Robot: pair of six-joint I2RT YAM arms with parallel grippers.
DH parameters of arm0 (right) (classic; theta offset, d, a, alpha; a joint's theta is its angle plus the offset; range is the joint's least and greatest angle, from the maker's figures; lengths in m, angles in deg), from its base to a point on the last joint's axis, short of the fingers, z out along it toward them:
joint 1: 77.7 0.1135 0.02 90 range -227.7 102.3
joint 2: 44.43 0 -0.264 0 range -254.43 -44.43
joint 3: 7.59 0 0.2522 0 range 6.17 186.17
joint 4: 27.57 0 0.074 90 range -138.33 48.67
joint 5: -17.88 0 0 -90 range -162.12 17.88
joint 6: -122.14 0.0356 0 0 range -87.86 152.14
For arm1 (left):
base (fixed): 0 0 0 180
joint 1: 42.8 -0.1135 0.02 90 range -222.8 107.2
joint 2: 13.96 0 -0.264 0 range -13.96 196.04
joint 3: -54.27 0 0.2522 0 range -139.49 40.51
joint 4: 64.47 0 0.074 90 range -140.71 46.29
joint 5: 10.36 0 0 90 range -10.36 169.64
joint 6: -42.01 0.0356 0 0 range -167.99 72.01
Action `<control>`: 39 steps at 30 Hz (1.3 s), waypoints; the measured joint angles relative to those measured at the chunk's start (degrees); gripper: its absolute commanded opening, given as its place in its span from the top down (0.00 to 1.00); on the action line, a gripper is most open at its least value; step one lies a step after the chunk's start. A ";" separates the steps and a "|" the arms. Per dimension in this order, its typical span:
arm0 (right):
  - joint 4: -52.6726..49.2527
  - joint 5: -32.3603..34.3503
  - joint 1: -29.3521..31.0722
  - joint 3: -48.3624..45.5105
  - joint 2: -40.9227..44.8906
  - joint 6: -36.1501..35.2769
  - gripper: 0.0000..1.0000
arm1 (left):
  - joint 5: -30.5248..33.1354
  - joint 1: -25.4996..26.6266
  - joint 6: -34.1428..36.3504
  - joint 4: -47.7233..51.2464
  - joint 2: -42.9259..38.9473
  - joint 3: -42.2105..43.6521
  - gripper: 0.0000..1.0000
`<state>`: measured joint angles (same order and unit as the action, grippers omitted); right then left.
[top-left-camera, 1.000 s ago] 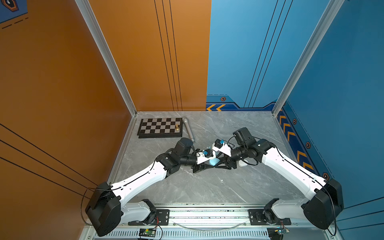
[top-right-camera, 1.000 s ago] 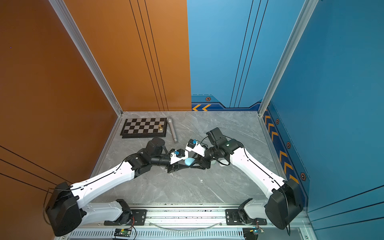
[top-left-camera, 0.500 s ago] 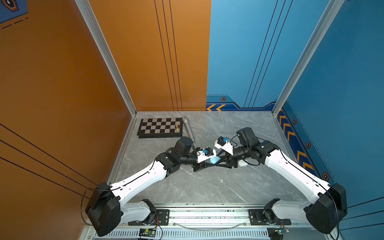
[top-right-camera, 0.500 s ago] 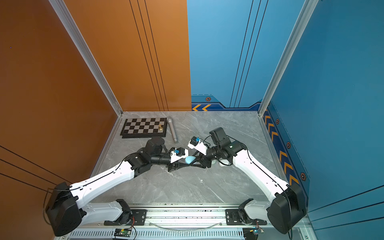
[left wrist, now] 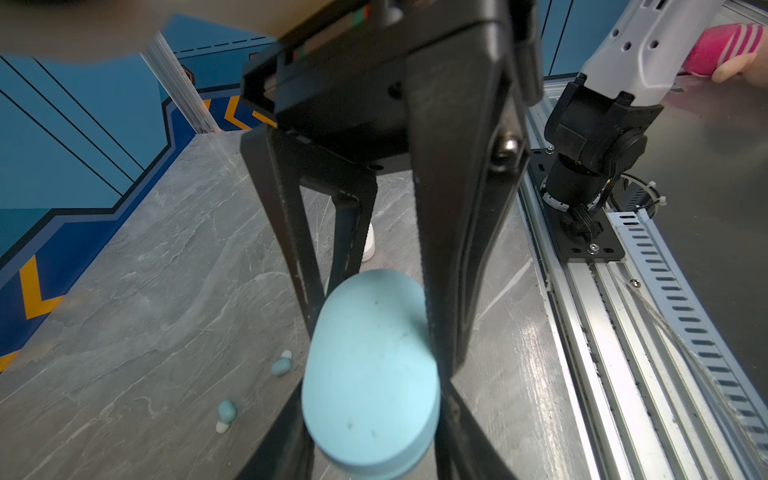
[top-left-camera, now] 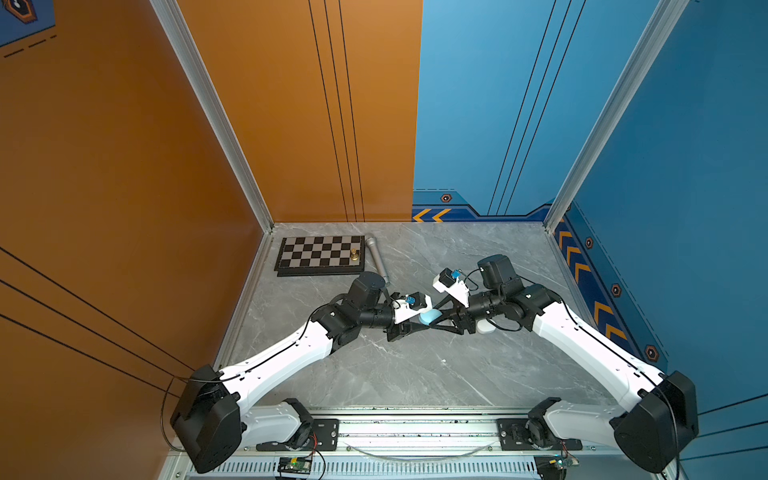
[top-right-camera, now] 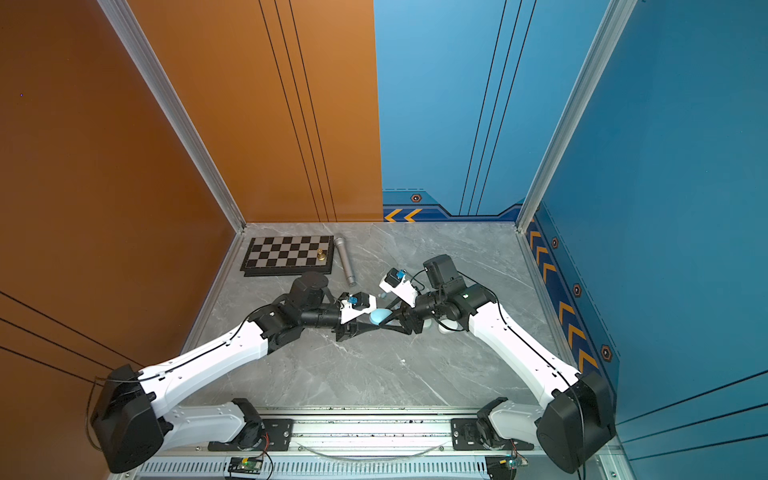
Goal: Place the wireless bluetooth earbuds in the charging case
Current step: 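Open the right gripper and draw it back from the pale-blue case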
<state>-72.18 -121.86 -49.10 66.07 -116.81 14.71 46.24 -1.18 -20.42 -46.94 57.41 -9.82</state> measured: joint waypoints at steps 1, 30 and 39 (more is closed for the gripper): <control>0.11 -0.20 -0.13 -0.09 0.07 0.52 0.49 | 0.02 0.00 0.00 -0.02 0.00 0.00 1.00; 12.68 0.90 -3.56 -4.50 4.00 6.86 0.45 | -2.12 0.07 -0.70 3.30 0.00 0.00 1.00; 12.72 0.96 -4.13 -5.99 8.44 5.20 0.40 | -2.67 -0.02 -1.92 3.32 1.33 -0.87 1.00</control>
<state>-59.46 -120.90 -53.23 60.08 -108.37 19.91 43.57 -1.20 -22.34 -43.62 58.74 -10.69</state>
